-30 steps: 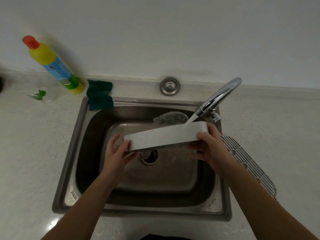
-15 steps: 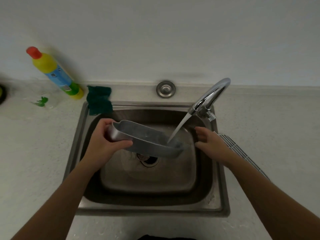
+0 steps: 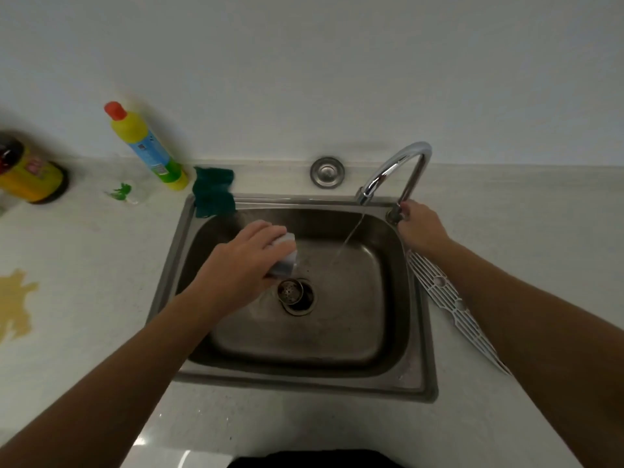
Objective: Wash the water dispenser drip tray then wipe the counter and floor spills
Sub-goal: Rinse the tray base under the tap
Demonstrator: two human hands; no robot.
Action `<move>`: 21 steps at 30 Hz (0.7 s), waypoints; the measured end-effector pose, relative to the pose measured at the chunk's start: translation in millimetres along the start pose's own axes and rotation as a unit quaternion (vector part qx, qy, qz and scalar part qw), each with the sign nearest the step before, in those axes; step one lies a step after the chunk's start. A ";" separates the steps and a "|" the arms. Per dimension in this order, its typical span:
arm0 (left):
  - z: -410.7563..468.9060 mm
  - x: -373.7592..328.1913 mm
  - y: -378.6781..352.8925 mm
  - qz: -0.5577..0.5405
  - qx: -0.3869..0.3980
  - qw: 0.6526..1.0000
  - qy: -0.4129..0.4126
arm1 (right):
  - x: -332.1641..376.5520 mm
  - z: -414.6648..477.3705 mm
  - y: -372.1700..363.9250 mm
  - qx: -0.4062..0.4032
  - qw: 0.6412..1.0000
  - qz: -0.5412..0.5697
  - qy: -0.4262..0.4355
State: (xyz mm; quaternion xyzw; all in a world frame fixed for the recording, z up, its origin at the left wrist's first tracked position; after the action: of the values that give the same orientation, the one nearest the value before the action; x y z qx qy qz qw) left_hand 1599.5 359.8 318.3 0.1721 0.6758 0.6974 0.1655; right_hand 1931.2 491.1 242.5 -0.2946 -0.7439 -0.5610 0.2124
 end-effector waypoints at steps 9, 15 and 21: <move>-19.8 -39.1 -4.4 0.029 0.032 0.999 0.015 | -27.4 -26.8 12.9 0.118 0.972 -0.200 0.033; -37.8 -53.4 -15.1 -0.028 -0.006 0.994 0.108 | -60.1 -57.5 16.8 0.106 0.959 -0.263 0.016; -60.2 -46.3 -18.1 -0.033 -0.071 0.973 0.217 | -56.8 -57.8 19.1 0.099 0.966 -0.238 0.005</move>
State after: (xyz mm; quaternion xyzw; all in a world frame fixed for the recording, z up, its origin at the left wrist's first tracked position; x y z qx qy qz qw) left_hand 1612.5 285.6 297.8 -0.0180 0.6497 0.7583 0.0496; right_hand 1985.1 428.0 235.5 -0.0835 -0.8431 -0.5208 0.1043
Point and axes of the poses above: each hand's wrist, its own z-axis towards the middle knuckle, its own y-axis out of the back of the hand, x = y × z, the point moved 2 cm from there along z, towards the middle knuckle, and after that the axes turned 5 degrees about z, right-handed, at the moved point
